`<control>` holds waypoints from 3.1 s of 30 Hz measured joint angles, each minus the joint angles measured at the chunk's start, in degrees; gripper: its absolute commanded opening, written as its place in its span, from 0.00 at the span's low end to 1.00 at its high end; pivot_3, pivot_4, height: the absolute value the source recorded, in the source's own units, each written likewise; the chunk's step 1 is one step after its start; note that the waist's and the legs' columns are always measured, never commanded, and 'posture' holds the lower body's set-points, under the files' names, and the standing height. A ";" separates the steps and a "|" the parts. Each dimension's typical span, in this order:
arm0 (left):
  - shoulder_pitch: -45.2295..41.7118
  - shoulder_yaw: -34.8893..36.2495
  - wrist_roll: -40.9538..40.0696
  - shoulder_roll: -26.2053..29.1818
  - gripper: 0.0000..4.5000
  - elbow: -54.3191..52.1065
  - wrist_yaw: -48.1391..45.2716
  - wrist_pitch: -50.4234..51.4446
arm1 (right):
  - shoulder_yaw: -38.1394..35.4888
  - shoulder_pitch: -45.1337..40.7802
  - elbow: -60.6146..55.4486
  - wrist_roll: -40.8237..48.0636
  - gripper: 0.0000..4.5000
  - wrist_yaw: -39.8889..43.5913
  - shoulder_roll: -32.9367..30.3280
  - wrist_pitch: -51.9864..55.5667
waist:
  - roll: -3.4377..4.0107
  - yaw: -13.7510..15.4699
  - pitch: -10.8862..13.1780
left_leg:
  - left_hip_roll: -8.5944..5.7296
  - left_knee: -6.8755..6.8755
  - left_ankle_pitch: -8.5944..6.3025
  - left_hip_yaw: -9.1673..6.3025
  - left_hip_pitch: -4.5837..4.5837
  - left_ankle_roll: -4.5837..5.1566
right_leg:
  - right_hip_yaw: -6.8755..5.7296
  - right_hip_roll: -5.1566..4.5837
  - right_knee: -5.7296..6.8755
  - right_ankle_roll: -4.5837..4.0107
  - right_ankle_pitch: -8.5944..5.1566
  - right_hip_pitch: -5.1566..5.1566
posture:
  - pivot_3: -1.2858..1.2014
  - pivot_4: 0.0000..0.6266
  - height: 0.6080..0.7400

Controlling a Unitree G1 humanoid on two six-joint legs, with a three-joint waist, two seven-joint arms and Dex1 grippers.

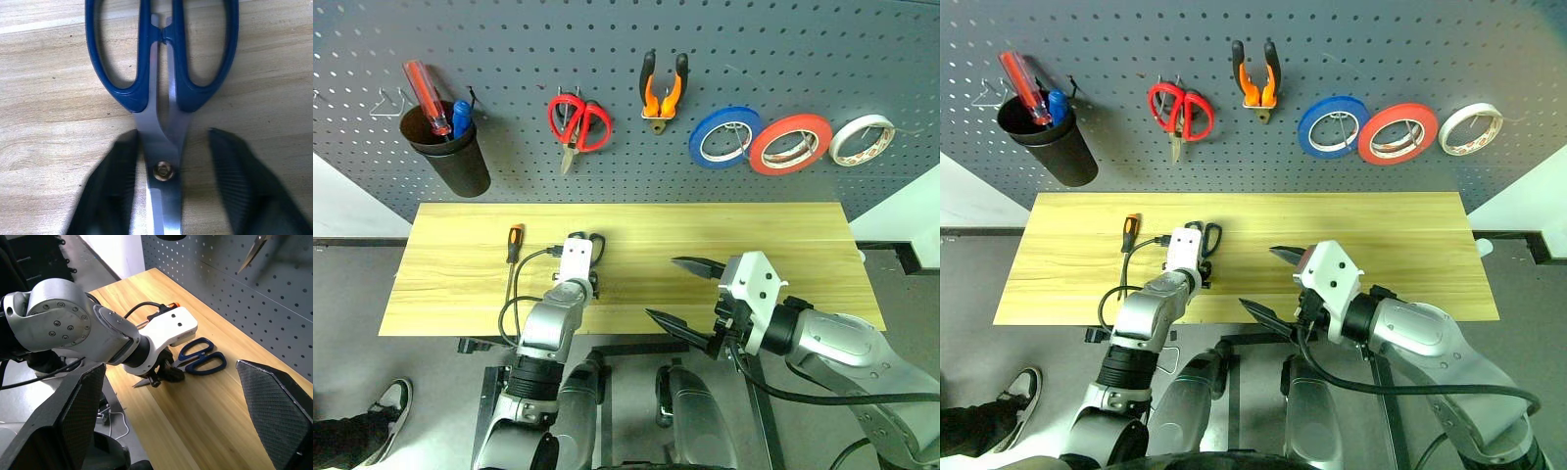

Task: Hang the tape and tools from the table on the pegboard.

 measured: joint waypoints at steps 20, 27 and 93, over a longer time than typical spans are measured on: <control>3.12 -4.25 0.49 2.47 0.13 -4.28 -2.26 0.69 | 0.01 0.13 -0.01 -0.30 1.00 0.02 -0.33 -0.75 | 0.01 0.04 0.00 | 0.00 -0.01 0.00 0.00 -0.01 0.00 | 0.04 -0.02 -0.04 0.00 0.00 0.02 | 0.51 0.51 0.72; 8.56 -8.16 1.85 5.58 0.13 -10.14 -4.41 -0.46 | 0.06 0.85 0.00 -0.77 1.00 0.04 -0.59 -1.30 | 0.01 0.09 0.00 | 0.00 -0.06 -0.01 -0.04 -0.06 0.00 | 0.04 -0.04 -0.13 -0.01 0.00 0.01 | 0.51 0.51 0.72; 7.44 -2.41 11.47 10.89 0.12 -3.24 -4.97 -70.36 | -11.78 12.23 1.41 11.24 1.00 5.02 7.72 -25.19 | 0.39 0.14 -1.53 | 0.02 0.15 -0.08 0.03 0.03 0.17 | -0.01 0.08 -0.54 0.15 0.38 0.35 | 0.52 0.42 0.72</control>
